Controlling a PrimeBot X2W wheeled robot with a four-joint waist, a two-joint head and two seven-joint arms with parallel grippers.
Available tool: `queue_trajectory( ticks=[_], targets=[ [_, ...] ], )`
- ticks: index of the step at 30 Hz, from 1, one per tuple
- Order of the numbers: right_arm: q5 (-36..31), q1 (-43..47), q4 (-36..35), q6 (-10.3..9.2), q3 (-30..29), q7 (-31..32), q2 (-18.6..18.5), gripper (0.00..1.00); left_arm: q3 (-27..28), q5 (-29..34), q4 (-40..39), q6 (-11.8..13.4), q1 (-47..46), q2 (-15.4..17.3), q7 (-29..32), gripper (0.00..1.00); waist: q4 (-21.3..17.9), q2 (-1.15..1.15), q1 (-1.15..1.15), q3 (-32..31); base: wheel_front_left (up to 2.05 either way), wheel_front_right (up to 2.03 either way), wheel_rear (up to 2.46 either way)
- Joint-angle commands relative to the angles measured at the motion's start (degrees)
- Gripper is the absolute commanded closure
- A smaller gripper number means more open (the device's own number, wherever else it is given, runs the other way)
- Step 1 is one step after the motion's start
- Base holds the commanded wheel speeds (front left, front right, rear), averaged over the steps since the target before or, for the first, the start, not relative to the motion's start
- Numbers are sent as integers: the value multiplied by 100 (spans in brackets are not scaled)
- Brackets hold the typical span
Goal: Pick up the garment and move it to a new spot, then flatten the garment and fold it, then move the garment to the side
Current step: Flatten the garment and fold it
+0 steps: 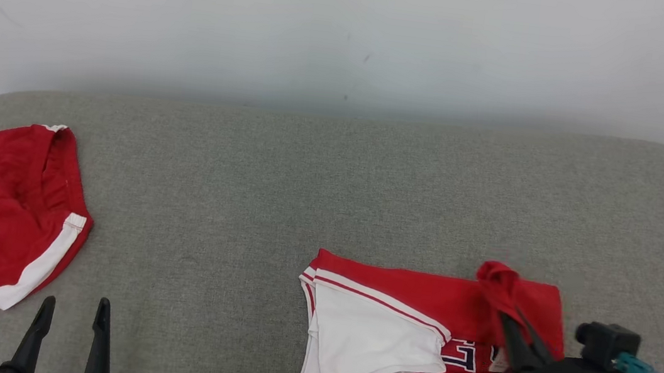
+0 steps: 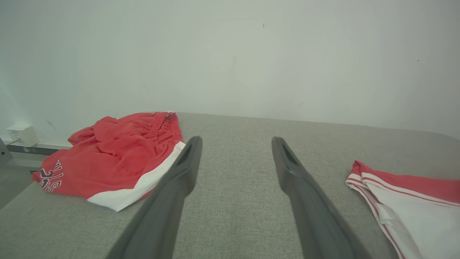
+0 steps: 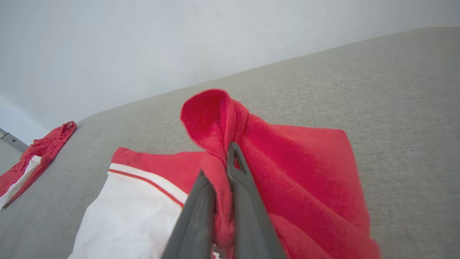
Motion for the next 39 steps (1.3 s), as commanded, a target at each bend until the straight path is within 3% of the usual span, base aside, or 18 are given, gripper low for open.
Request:
queue_trajectory(
  ticks=[1,7,14,29,30,31,37,39],
  targets=[
    [-36,75,-52,-14,33,12,78,100,6,-25,12,14,-59,-3,-3,0,31,0,0,20,0,0,0],
    [-200,2,-466,-15,285,198,658,100,29,-10,60,-1,-105,-4,-3,0,179,0,0,49,0,0,0],
    [-291,-160,-382,-15,412,190,1203,100,-15,-10,101,-11,-153,-5,-3,0,355,0,0,65,0,0,0],
    [-245,-555,587,-15,563,-210,1562,100,-65,-25,152,-18,-269,-4,-3,0,510,0,0,168,0,0,0],
    [-295,-592,655,-15,603,-226,1566,62,-76,-19,161,-19,-286,-5,-3,0,509,0,0,171,0,0,0],
    [-317,-611,706,-15,651,-252,1572,0,-83,-15,167,-20,-293,-4,-3,0,507,0,0,170,0,0,0],
    [-399,-710,686,-15,669,-384,1546,0,-105,-10,147,5,-281,-4,-3,0,454,0,0,163,0,0,0],
    [-482,-744,558,-15,577,-420,1384,0,-87,-14,144,4,-268,-4,-3,0,419,0,0,156,0,0,0]
  ],
)
